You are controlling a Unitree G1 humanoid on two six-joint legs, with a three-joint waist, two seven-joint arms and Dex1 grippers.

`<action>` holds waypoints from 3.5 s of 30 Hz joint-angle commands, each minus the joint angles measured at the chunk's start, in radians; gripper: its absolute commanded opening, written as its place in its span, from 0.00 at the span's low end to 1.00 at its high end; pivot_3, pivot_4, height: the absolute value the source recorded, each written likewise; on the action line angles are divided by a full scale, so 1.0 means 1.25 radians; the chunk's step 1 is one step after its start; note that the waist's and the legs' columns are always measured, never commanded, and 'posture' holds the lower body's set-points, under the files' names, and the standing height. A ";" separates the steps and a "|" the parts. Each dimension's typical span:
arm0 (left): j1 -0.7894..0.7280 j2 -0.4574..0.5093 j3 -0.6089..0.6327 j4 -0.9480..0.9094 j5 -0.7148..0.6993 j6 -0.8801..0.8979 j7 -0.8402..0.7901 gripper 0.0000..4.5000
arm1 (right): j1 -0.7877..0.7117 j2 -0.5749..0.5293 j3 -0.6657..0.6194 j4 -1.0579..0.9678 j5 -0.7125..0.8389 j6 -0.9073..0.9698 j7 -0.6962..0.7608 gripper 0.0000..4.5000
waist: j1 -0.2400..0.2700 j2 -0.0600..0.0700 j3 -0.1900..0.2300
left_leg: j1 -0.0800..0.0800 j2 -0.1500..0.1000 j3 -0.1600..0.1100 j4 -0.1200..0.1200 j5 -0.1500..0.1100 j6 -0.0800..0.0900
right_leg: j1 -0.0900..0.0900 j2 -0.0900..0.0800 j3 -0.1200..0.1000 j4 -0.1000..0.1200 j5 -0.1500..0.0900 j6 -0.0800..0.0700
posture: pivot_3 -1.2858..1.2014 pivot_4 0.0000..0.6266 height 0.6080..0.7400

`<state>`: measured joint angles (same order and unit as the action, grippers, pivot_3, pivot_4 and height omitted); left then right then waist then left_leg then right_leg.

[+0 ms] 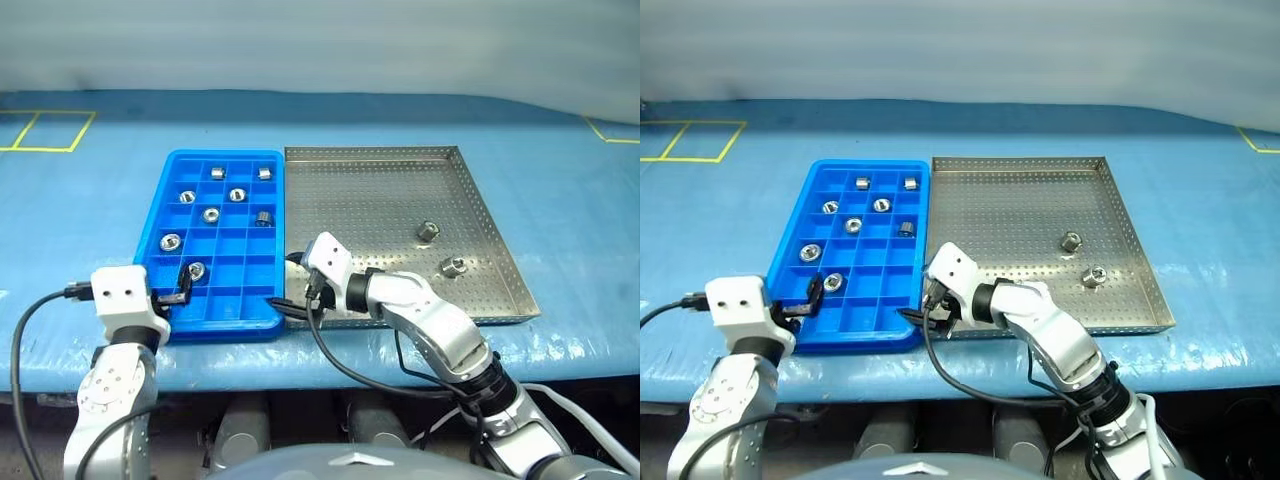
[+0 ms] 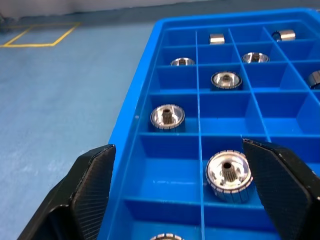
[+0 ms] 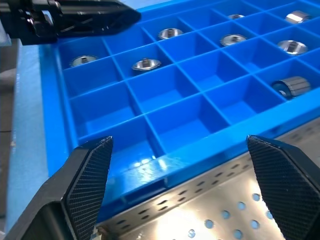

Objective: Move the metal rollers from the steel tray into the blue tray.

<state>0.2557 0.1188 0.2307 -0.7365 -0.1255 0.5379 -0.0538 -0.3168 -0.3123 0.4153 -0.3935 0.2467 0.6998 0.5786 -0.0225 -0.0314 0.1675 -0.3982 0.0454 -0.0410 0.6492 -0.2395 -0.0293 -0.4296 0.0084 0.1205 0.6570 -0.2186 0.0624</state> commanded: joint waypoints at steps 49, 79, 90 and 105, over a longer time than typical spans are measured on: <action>-0.029 0.082 -0.358 0.126 -0.076 -0.238 -0.275 1.00 | 0.041 -0.037 -0.166 -0.037 -0.036 0.368 -0.229 0.39 | -0.116 0.001 0.000 | 0.001 0.000 0.001 -0.001 0.000 0.000 | 0.000 0.000 0.002 0.001 0.000 0.001 | 0.49 0.24 1.00; 0.184 -0.066 -0.170 -0.023 0.064 -0.376 0.035 1.00 | -0.333 0.302 -0.017 0.430 -0.087 -0.069 -0.114 0.39 | 0.045 0.003 0.002 | -0.001 0.000 -0.001 -0.002 0.000 0.001 | -0.001 0.001 -0.001 0.000 -0.001 -0.001 | 0.67 0.24 1.00; 0.200 -0.069 -0.177 -0.030 0.066 -0.372 0.039 1.00 | -0.361 0.353 -0.044 0.641 -0.117 -0.179 -0.086 0.39 | 0.088 0.004 0.003 | -0.002 0.000 0.000 -0.003 0.000 0.000 | -0.003 0.000 -0.001 0.000 -0.001 -0.001 | 0.67 0.24 1.00; 0.153 -0.051 -0.178 0.016 0.041 -0.366 -0.005 1.00 | -0.317 0.332 -0.066 0.608 -0.128 -0.143 -0.068 0.81 | 0.090 0.004 0.003 | -0.009 0.000 0.001 -0.002 0.000 0.000 | -0.010 0.000 -0.001 0.000 -0.001 -0.001 | 0.64 0.24 1.00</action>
<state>0.4528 0.0491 0.0085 -0.7072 -0.0628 0.0951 -0.0508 -0.7228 0.1080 0.3484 0.4128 0.0820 0.5099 0.4944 0.0895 -0.0261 0.1710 -0.4102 0.0459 -0.0400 0.6469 -0.2398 -0.0293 -0.4428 0.0088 0.1197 0.6575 -0.2194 0.0610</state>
